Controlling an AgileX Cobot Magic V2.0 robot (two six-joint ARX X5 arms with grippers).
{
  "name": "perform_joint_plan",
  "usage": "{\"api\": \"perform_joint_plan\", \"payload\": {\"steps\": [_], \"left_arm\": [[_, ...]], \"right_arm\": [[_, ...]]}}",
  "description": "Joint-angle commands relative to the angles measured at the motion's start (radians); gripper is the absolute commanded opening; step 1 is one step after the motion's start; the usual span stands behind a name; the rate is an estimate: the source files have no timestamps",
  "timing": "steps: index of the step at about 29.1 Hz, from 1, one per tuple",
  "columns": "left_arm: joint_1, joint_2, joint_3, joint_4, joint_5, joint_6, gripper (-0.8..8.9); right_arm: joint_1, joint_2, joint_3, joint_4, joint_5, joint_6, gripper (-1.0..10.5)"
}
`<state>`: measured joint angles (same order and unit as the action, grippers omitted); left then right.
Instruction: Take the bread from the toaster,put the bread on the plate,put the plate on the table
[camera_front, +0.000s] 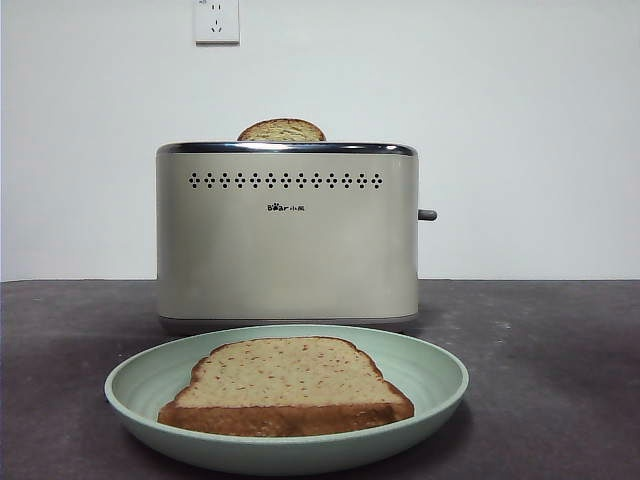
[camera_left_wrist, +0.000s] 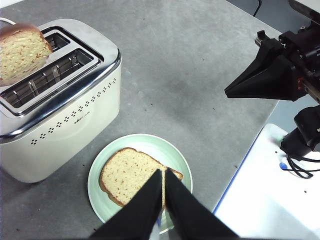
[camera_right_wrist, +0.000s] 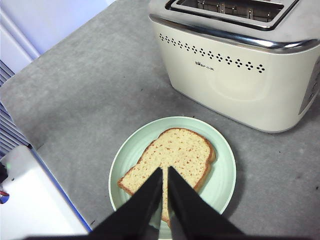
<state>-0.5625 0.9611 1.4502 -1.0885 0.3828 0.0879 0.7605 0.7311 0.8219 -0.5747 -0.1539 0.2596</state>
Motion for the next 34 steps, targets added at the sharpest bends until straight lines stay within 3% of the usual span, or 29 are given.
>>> {"api": "perform_joint_plan", "payload": {"steps": [1, 17, 20, 27, 31, 34], "left_arm": [[-0.006, 0.008, 0.021, 0.011, -0.002, 0.008, 0.08], [-0.007, 0.042, 0.021, 0.014, -0.002, 0.008, 0.07], [0.023, 0.032, 0.020, 0.039, -0.009, 0.044, 0.08], [0.225, -0.113, -0.086, 0.315, -0.009, 0.080, 0.08], [0.350, -0.262, -0.272, 0.538, -0.021, 0.083, 0.08], [0.410, -0.370, -0.429, 0.687, -0.098, 0.083, 0.08]], "right_arm": [[0.010, 0.003, 0.011, 0.006, 0.002, -0.002, 0.1], [0.010, -0.015, 0.011, 0.009, 0.002, -0.003, 0.1], [0.010, -0.015, 0.011, 0.009, 0.002, -0.002, 0.1], [0.010, -0.015, 0.011, 0.012, 0.002, -0.002, 0.1], [0.010, -0.015, 0.011, 0.012, 0.002, -0.002, 0.1], [0.010, -0.015, 0.011, 0.012, 0.002, -0.002, 0.1]]}}
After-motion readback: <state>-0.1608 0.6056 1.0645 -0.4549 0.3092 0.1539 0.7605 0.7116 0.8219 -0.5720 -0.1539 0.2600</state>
